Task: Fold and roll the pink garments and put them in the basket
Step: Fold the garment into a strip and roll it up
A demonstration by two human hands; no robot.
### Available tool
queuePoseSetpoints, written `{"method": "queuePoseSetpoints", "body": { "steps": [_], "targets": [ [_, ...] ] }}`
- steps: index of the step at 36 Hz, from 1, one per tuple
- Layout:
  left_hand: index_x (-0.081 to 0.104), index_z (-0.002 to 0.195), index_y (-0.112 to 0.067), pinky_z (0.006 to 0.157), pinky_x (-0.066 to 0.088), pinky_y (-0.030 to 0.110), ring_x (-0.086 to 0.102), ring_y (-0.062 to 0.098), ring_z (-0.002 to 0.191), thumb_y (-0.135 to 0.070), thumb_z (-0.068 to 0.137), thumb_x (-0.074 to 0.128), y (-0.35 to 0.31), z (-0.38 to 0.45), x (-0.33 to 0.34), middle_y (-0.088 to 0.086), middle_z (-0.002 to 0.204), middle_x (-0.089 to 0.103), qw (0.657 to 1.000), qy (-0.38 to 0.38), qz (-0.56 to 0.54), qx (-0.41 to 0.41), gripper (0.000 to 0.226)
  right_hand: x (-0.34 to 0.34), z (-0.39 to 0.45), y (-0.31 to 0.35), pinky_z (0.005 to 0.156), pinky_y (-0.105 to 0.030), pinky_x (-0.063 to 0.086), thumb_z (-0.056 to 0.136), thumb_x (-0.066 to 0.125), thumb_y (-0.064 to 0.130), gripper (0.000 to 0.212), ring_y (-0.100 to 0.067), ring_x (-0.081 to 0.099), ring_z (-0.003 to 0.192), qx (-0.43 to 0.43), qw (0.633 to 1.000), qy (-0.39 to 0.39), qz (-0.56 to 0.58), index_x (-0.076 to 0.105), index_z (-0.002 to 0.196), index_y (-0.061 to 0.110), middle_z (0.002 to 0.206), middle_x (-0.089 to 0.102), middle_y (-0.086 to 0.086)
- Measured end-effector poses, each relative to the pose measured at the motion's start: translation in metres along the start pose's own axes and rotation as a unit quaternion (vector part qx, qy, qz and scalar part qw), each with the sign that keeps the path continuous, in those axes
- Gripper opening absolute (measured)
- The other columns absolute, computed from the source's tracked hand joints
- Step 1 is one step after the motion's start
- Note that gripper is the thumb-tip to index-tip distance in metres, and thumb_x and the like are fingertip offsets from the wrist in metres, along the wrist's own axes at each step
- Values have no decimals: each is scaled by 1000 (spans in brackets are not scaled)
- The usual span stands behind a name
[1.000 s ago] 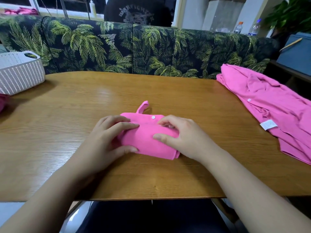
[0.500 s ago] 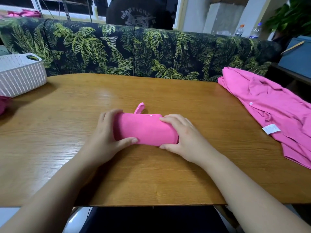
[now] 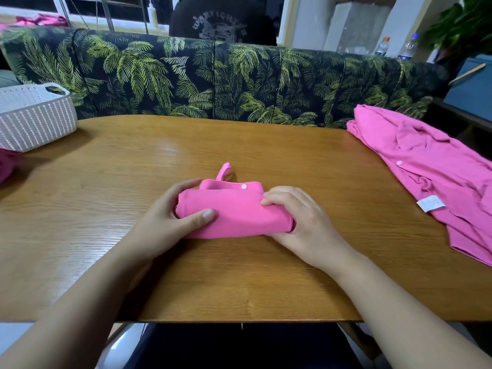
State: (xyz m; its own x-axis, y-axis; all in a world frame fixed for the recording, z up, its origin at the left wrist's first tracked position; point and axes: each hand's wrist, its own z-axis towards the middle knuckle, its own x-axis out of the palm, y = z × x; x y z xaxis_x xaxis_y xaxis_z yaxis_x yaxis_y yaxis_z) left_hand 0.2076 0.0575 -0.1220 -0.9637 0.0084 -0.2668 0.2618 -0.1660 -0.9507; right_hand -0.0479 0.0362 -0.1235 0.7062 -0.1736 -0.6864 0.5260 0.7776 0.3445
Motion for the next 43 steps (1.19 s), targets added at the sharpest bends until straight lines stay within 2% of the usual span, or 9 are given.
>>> {"method": "queuePoseSetpoints", "body": {
  "steps": [5,10,14,18,22,28,31,38,43],
  "targets": [
    [59,105,-33,68,47,9,58,-9,78,-39,60,81,1,0,2,-31,89,63,999,2,3,38,51,-13,5,4,101,-26,39,78,75,23,46,-16,53,115,-27,1000,14,9,51,117,21,119,58,3],
    [57,96,-34,63,48,17,55,-2,70,-78,40,77,4,4,-4,-19,85,62,997,26,34,57,74,-14,-7,2,100,-17,35,72,74,44,56,-3,49,116,49,996,77,22,49,121,32,122,50,21],
    [53,95,-42,66,48,21,55,3,75,-81,44,73,5,7,-12,-11,94,59,992,61,80,73,68,-24,-3,4,101,-24,43,68,69,63,55,0,54,116,162,973,82,143,49,114,42,121,58,16],
    [51,100,-43,73,48,33,55,16,88,-78,47,75,7,5,-18,-10,97,56,984,79,133,88,68,-24,7,0,109,-35,38,67,46,88,78,0,48,126,205,954,135,175,47,125,38,133,55,11],
    [50,100,-41,69,50,35,57,14,81,-76,45,77,6,3,-19,-11,97,58,985,91,118,85,71,-18,9,-5,111,-42,33,76,26,88,80,-6,53,123,241,926,160,244,63,119,31,126,63,9],
    [49,99,-44,70,49,25,56,6,80,-79,46,73,5,-3,-15,-17,99,58,986,71,112,100,68,-16,7,-7,104,-25,36,70,18,93,85,4,55,115,266,921,191,210,62,117,37,118,66,16],
    [47,98,-45,68,47,21,56,5,80,-80,48,71,3,-8,-15,-18,100,57,986,62,114,108,66,-14,4,-6,103,-30,38,73,19,90,84,-3,58,112,257,926,186,206,63,116,32,115,67,11],
    [46,98,-44,69,47,29,55,16,82,-82,51,68,0,-14,-24,-14,100,55,981,66,146,106,64,-13,4,-1,98,-42,41,71,17,92,96,-13,62,103,249,937,189,154,62,119,22,107,70,3],
    [47,96,-44,64,48,23,57,9,79,-85,45,67,-5,-10,-24,-19,98,56,985,85,134,65,69,-11,-1,4,81,-21,44,67,21,94,93,-2,62,89,251,937,171,175,59,114,23,94,69,9]
  ]
}}
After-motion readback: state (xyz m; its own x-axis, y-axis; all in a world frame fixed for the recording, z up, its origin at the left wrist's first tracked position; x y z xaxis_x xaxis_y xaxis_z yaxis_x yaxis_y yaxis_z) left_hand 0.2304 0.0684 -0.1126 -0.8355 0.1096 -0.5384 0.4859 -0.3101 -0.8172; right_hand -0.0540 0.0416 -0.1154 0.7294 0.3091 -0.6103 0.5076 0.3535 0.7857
